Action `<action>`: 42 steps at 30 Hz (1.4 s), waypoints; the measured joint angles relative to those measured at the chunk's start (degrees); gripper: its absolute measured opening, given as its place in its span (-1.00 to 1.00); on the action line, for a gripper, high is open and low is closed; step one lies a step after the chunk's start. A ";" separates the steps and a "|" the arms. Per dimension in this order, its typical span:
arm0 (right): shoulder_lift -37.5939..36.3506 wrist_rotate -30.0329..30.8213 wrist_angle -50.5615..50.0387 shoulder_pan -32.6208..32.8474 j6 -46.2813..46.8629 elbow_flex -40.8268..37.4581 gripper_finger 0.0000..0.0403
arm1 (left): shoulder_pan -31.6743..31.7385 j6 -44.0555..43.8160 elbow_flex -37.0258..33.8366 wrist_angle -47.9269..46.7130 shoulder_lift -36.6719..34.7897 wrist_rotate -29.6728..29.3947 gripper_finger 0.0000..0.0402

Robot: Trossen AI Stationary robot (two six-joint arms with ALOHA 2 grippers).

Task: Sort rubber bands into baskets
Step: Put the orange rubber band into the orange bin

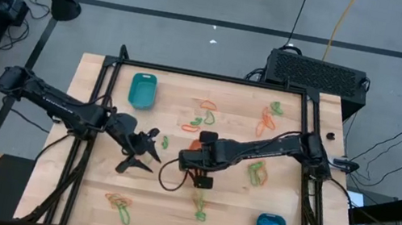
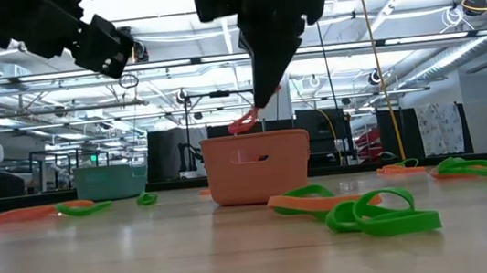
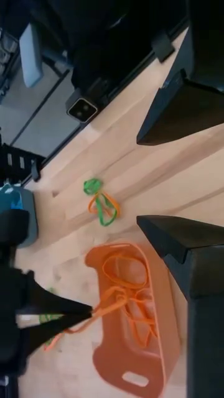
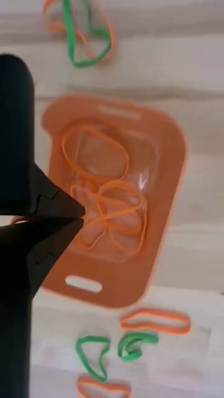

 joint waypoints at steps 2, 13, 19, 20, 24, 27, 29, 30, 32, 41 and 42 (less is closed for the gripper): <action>0.02 0.01 -0.91 -0.48 0.15 0.00 -0.98 | -0.31 0.04 0.01 -0.23 0.00 -1.10 0.00; 0.00 -0.10 -6.80 -2.55 2.86 0.00 -0.85 | -0.24 1.65 0.02 -7.13 0.00 -11.75 0.00; 0.00 -0.20 -6.07 -2.54 2.75 0.00 -0.71 | -0.24 1.65 0.02 -9.62 0.00 -14.69 0.00; 0.00 -0.18 -6.31 -2.56 2.33 0.00 -0.68 | -0.24 1.65 0.02 -10.06 0.00 -15.19 0.00; 0.00 -0.44 -10.78 -2.56 1.67 0.00 -0.58 | -0.13 1.67 0.00 -10.64 0.00 -16.65 0.00; -0.70 -0.55 -15.79 -2.54 3.35 0.00 -0.54 | -0.13 2.58 0.00 -10.64 0.00 -16.67 0.00; -1.50 -1.81 -18.21 -2.56 4.46 0.02 -0.53 | -0.13 2.59 0.00 -10.60 0.00 -16.67 0.00; -1.83 -2.53 -18.92 -2.54 5.05 0.02 -0.53 | -0.13 2.61 0.00 -10.63 0.00 -16.67 0.00; -2.96 -4.78 -19.42 -2.54 5.39 0.02 -0.53 | -0.13 2.58 0.00 -10.79 0.00 -16.67 0.00; -15.96 -4.73 -19.59 -1.89 11.30 -8.53 -0.53 | 0.10 2.54 -0.02 -15.06 0.00 -18.85 0.00; -18.17 -4.71 -18.94 -1.93 12.32 -11.22 -0.53 | 0.29 2.56 -0.02 -14.99 0.00 -18.88 0.00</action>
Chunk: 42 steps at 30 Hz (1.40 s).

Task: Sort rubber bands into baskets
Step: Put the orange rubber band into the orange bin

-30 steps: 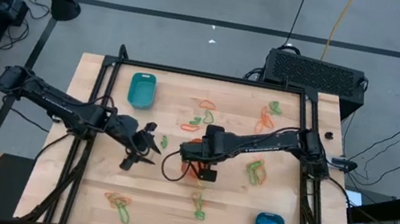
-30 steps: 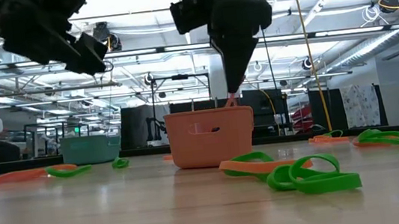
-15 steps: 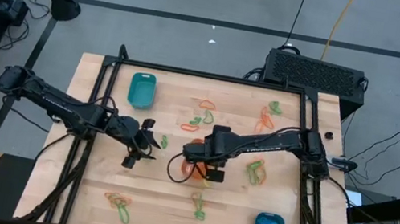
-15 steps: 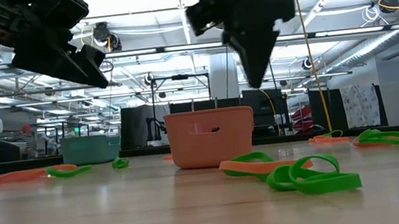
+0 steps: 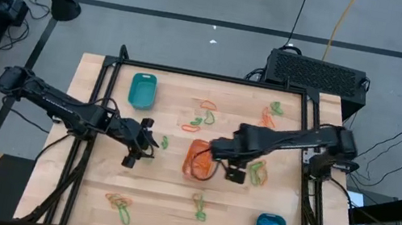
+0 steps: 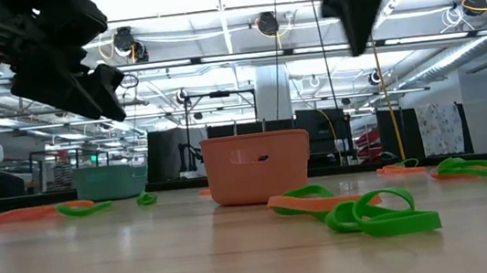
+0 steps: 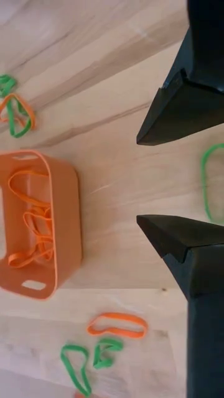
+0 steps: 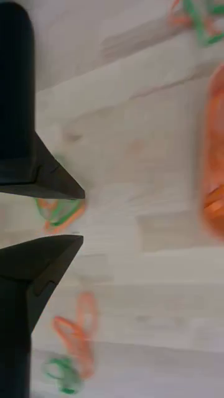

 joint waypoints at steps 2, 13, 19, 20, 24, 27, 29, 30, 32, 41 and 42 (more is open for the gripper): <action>-4.42 0.02 2.29 0.00 1.53 -5.57 -0.53 | 0.32 0.02 0.00 0.01 0.00 -0.06 0.00; -22.73 -0.23 19.73 -0.63 7.93 -35.44 -0.53 | 2.97 0.42 -0.02 3.65 0.00 -0.83 0.00; -25.15 -1.45 27.81 -2.07 4.18 -47.31 -0.53 | 2.91 0.39 -0.02 5.67 0.00 -0.79 0.00; -25.15 -1.28 28.20 -2.56 3.97 -48.57 -0.53 | 2.93 0.39 -0.02 5.82 0.00 -0.79 0.00; -25.15 1.34 28.92 -5.20 3.93 -52.37 -0.53 | 2.95 0.45 -0.02 7.30 0.00 -0.76 0.00; -25.15 1.48 29.72 -7.16 2.22 -53.72 -0.53 | 2.95 1.50 -0.02 7.68 0.00 -0.72 0.00; -25.15 1.37 31.32 -8.20 0.84 -54.42 -0.53 | 2.95 1.94 -0.02 8.23 0.00 -0.64 0.00; -25.15 0.95 32.34 -8.68 0.32 -54.66 -0.53 | 2.97 1.96 -0.02 8.23 0.00 -0.59 0.00; -25.15 -1.58 34.16 -9.70 -0.51 -55.16 -0.53 | 2.95 2.57 -0.02 8.20 0.00 -0.56 0.00; -25.15 -3.23 36.40 -12.30 0.04 -57.31 -0.53 | 2.95 4.57 -0.02 8.15 0.00 -0.52 0.00; -25.15 -3.65 36.75 -12.27 0.11 -57.48 -0.53 | 2.95 4.59 -0.02 8.13 0.00 -0.52 0.00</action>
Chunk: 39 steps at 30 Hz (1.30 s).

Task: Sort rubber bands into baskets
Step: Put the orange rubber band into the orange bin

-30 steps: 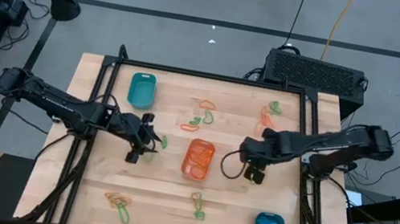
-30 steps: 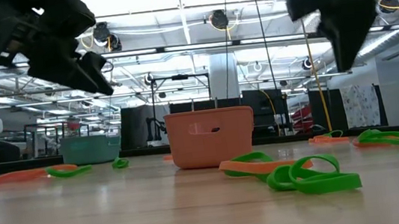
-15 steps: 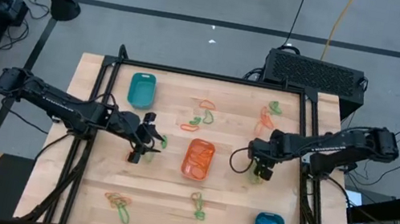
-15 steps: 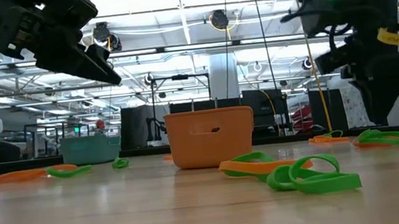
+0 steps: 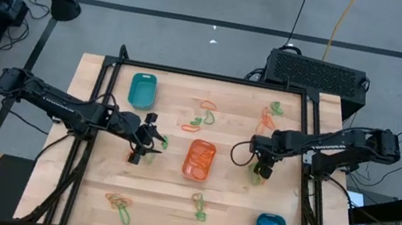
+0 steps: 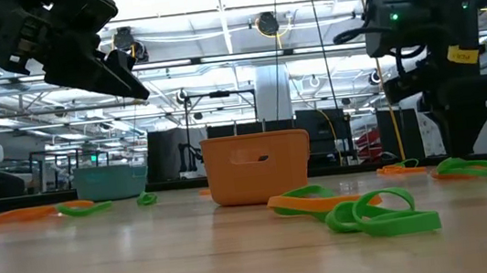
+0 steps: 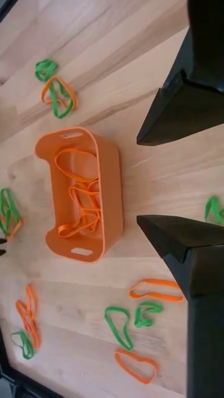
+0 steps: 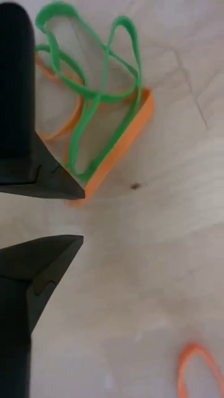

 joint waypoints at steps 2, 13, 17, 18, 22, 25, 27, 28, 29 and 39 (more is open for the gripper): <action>0.00 -1.43 0.53 0.02 0.04 -0.48 -0.53 | 0.00 0.02 0.00 -0.04 0.00 0.00 0.00; -0.11 -2.44 5.03 0.03 2.26 -3.97 -0.73 | 0.00 0.33 0.00 -0.09 0.00 0.00 0.00; -0.04 -2.87 5.13 0.07 2.09 -3.72 -0.96 | 0.00 0.33 0.00 -0.09 0.00 0.00 0.00; 0.00 -2.79 5.02 0.07 2.48 -3.56 -0.96 | 0.00 0.31 0.00 -0.09 0.00 0.00 0.00; 0.10 1.30 2.38 0.00 4.94 -1.36 -0.99 | 0.00 0.31 0.00 -0.09 0.00 0.00 0.00; 0.11 7.63 -3.52 0.03 6.90 1.84 -0.99 | 0.01 0.36 0.00 -0.09 0.00 0.00 0.00; 0.09 13.14 -7.58 0.02 7.38 4.91 -0.99 | 0.00 0.38 0.00 -0.09 0.00 0.00 0.00; 0.09 15.85 -9.43 0.03 7.40 6.34 -0.99 | 0.00 0.39 0.00 -0.09 0.00 0.00 0.00; 0.09 18.27 -11.07 0.03 7.43 7.79 -0.99 | 0.00 0.39 0.00 -0.09 0.00 0.00 0.00; 0.07 24.91 -7.69 0.91 0.19 22.10 -1.00 | 0.00 0.44 0.00 -0.09 0.00 0.00 0.00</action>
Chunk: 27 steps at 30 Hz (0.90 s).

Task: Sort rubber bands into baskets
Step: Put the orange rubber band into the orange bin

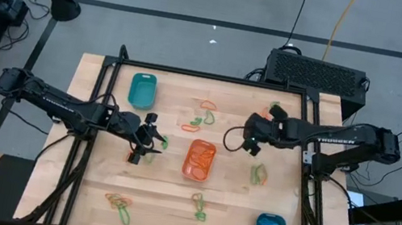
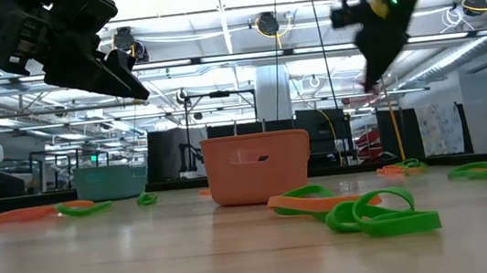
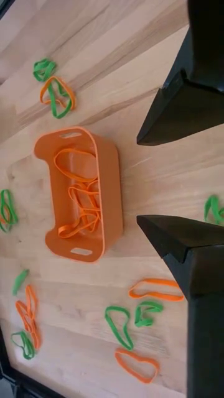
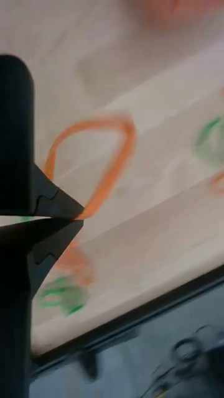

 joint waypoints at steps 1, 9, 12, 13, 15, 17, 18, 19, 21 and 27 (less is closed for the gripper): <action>0.00 -0.55 1.31 0.44 -0.90 1.10 -1.00 | 0.00 0.00 0.00 0.00 0.00 0.00 0.00; 0.04 -5.58 18.02 4.76 -8.13 4.15 -1.00 | 0.00 -0.09 -0.02 0.00 0.00 0.00 0.00; 1.69 -7.41 24.14 6.23 -9.76 4.20 -1.00 | 0.00 -0.07 -0.02 -0.01 0.00 -0.01 0.00; 2.70 -8.14 25.49 6.70 -10.33 4.20 -1.00 | 0.01 -0.06 -0.02 -0.02 0.00 0.00 0.00; 4.95 -9.83 28.43 7.46 -11.49 4.18 -1.00 | 0.02 -0.04 -0.02 -0.03 0.00 -0.02 0.00; 7.40 -11.01 31.31 8.11 -12.67 4.18 -1.00 | 0.02 0.65 -0.02 -0.02 0.02 0.00 0.00; 8.55 -11.05 32.60 8.45 -13.04 4.18 -1.00 | 0.00 1.21 -0.02 -0.04 0.02 -0.04 0.00; 9.77 -11.07 33.76 8.68 -13.33 4.18 -1.00 | 0.00 1.98 -0.04 0.02 0.02 -0.16 0.00; 11.76 -11.16 35.34 9.11 -13.86 4.26 -1.00 | 0.00 3.95 -0.04 0.92 0.02 -1.72 0.00; 16.74 -15.38 35.30 9.39 -14.29 7.41 -1.00 | 3.04 4.89 -1.24 4.71 -1.97 -4.53 -0.01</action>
